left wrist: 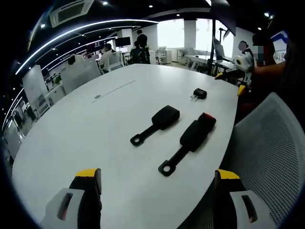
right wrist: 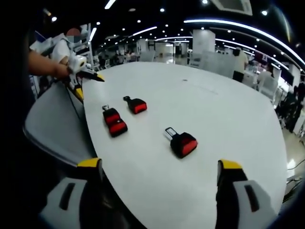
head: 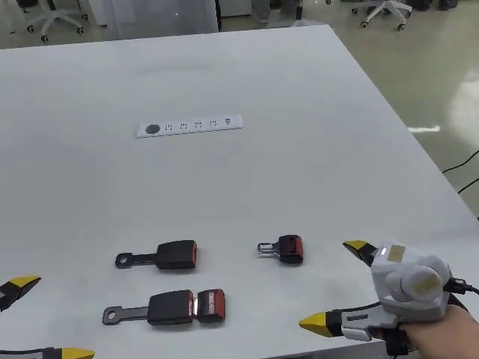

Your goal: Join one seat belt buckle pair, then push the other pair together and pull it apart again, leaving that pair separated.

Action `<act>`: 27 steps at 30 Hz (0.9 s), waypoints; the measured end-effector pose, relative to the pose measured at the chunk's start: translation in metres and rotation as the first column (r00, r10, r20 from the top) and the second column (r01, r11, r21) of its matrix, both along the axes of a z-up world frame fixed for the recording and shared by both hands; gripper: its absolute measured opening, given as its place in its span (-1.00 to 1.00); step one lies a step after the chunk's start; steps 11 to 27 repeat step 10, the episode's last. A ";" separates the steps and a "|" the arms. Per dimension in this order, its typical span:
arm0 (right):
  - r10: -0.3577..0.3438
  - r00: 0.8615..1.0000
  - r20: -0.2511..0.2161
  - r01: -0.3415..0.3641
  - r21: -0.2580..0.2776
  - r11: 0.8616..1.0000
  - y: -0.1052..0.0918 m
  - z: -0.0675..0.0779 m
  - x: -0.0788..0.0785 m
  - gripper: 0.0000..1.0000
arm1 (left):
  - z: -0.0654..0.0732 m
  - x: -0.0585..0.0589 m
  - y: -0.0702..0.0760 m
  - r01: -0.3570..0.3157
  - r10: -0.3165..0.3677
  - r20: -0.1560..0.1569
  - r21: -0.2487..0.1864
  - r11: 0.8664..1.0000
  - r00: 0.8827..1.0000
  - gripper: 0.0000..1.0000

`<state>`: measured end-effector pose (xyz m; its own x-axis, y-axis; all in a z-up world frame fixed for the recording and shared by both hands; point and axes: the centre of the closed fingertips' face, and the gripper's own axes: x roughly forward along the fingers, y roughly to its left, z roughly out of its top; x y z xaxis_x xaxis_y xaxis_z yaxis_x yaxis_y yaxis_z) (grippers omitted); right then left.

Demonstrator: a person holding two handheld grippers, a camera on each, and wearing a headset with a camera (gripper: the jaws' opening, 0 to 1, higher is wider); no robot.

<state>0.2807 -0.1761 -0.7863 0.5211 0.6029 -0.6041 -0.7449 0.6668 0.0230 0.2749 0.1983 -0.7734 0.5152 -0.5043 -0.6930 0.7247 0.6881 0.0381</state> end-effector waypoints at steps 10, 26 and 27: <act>-0.014 1.000 0.009 0.014 0.001 1.000 -0.006 0.007 -0.001 1.00 | 0.002 -0.001 -0.002 0.009 -0.009 0.001 -0.008 1.000 1.000 1.00; -0.014 1.000 0.009 0.014 0.001 1.000 -0.006 0.007 -0.001 1.00 | 0.002 -0.001 -0.002 0.009 -0.009 0.001 -0.008 1.000 1.000 1.00; -0.014 1.000 0.009 0.014 0.001 1.000 -0.006 0.007 -0.001 1.00 | 0.002 -0.001 -0.002 0.009 -0.009 0.001 -0.008 1.000 1.000 1.00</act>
